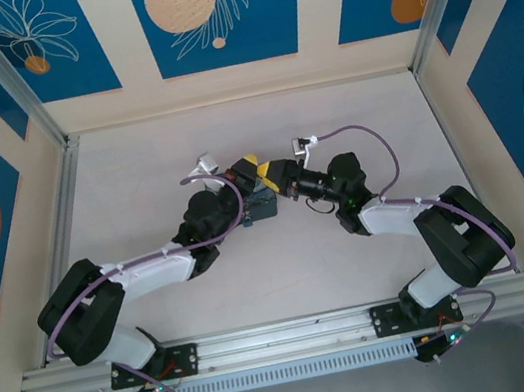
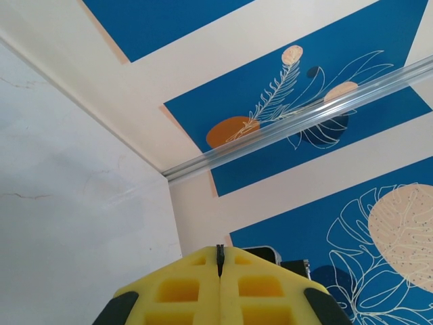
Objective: Unlock the padlock with the key
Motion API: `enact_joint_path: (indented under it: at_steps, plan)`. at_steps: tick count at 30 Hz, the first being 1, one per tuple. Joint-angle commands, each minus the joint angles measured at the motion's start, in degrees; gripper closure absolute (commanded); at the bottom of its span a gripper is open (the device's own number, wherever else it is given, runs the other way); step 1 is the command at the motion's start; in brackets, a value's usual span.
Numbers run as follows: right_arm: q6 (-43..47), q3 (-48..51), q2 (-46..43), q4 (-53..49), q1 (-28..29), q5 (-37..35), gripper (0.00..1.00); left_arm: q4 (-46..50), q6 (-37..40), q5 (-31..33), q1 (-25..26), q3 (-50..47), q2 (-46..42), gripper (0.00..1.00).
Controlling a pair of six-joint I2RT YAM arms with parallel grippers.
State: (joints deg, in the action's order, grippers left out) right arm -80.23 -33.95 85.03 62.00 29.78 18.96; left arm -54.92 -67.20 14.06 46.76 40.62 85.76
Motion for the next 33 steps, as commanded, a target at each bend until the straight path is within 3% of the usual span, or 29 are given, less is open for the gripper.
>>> enact_joint_path:
  at_steps: [1,33]
  plan:
    - [-0.5,-1.6,0.4,1.7,-0.1,-1.9,0.73,-2.5,-0.2,1.3,0.9,-0.9,0.2,1.00]
    - [-0.9,1.3,1.1,1.9,0.1,-1.9,0.77,-1.8,0.3,2.1,1.0,0.1,0.2,1.00]
